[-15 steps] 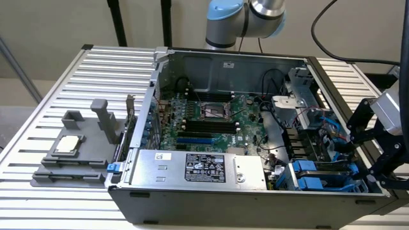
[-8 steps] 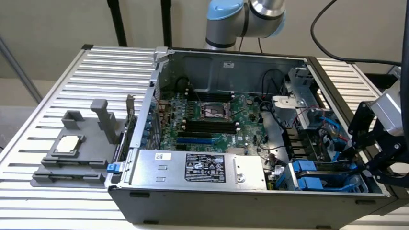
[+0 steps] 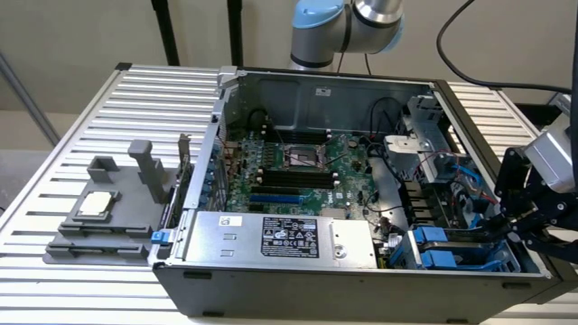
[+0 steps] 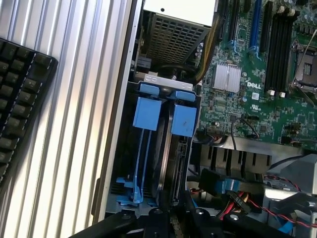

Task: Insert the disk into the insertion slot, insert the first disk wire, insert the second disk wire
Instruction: 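Insert the first disk wire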

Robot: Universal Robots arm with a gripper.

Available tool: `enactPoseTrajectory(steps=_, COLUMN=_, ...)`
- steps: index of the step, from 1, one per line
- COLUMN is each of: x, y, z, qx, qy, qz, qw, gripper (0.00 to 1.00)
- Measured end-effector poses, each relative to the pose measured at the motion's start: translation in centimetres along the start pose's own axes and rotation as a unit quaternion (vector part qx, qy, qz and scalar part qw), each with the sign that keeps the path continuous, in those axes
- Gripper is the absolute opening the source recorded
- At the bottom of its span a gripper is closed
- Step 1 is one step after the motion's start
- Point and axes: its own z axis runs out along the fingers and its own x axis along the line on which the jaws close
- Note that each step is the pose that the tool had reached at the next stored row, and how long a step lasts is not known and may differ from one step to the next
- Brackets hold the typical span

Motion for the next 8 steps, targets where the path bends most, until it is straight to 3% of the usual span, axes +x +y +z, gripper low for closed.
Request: enactPoseTrajectory(steps=8, x=-0.01, y=0.0, z=0.02, qx=-0.001, qy=0.0003, qz=-0.007, qw=1.0, gripper=0.18)
